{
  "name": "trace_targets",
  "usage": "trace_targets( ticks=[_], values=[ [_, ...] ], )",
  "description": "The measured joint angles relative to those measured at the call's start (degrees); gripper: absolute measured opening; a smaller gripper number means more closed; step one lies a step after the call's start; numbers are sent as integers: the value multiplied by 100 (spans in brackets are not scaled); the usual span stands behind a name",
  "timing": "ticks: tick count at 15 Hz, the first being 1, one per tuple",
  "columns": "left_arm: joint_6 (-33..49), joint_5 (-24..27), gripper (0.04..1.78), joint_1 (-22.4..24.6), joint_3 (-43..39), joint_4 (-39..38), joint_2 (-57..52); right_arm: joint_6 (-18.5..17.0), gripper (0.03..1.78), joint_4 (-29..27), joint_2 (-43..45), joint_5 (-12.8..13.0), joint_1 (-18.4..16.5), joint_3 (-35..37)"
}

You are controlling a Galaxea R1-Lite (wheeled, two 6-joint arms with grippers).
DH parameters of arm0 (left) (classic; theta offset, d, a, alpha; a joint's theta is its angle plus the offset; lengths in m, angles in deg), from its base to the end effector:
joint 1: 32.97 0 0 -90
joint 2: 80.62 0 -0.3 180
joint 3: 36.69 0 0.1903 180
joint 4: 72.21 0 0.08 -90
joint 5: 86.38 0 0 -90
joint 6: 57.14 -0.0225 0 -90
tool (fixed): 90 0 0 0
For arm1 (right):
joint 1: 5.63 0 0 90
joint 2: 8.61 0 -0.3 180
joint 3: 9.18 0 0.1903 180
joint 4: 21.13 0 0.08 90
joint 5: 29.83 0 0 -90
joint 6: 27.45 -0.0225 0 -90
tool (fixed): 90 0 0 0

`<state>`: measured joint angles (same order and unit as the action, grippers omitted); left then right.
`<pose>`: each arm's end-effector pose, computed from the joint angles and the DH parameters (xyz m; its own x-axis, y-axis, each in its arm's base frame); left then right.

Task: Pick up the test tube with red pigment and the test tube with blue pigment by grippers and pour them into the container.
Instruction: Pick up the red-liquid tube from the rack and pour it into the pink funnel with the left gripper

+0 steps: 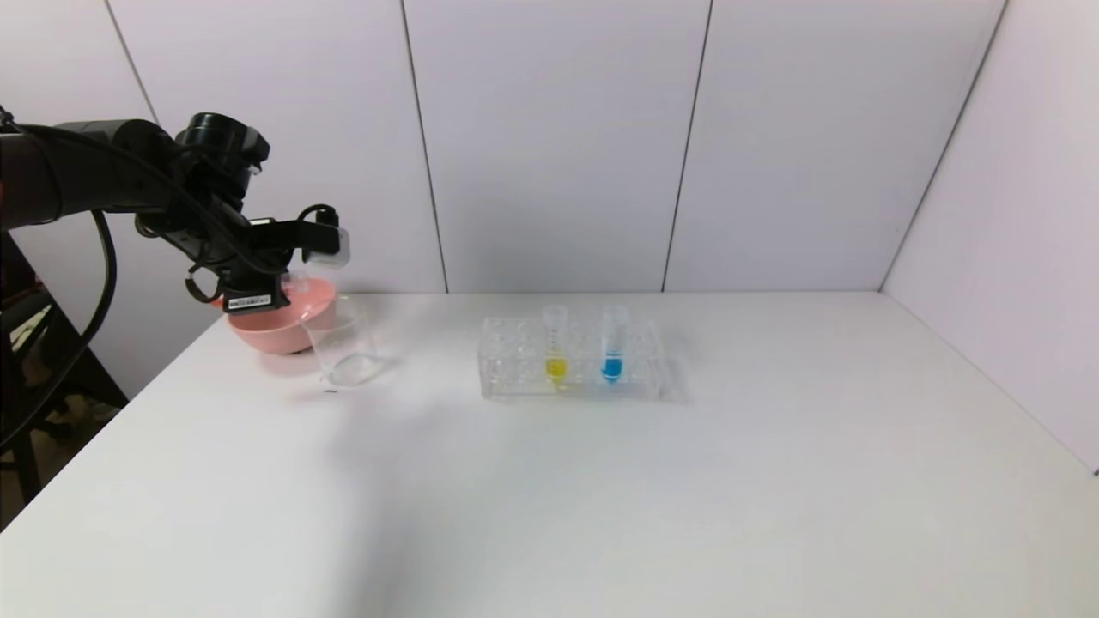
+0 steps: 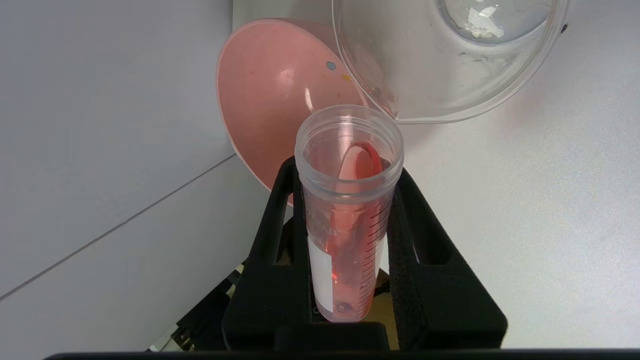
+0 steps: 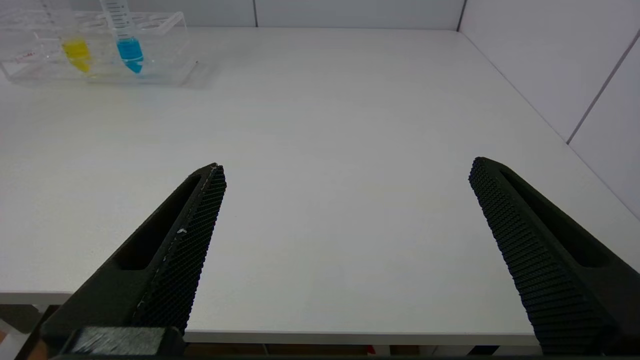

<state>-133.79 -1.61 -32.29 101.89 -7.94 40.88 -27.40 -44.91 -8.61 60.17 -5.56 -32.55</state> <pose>0.4082 0.0069 0.2366 0.6756 0.0992 -0.7306 0.6967 0.2382 0.6766 -0.0228 0.0000 0.0748 1.0000 0.0012 -0.0072 -0.0012 1.0000 -0.0009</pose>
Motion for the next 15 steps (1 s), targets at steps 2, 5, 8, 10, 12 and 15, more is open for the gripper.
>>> trace_targets(
  ticks=[2, 5, 8, 10, 12, 15],
  values=[
    [41, 6, 46, 0, 0, 100, -2, -2, 177, 0, 0, 0, 0, 0],
    [146, 17, 46, -9, 0, 218, -7, -2, 177, 0, 0, 0, 0, 0],
    [157, 17, 46, -24, 0, 227, -11, 0, 177, 0, 0, 0, 0, 0],
    [160, 13, 46, -27, 0, 251, -18, -2, 177, 0, 0, 0, 0, 0],
    [185, 9, 46, -33, 0, 254, -18, 0, 177, 0, 0, 0, 0, 0],
    [193, 9, 46, -55, 0, 254, -18, 0, 177, 0, 0, 0, 0, 0]
  ],
)
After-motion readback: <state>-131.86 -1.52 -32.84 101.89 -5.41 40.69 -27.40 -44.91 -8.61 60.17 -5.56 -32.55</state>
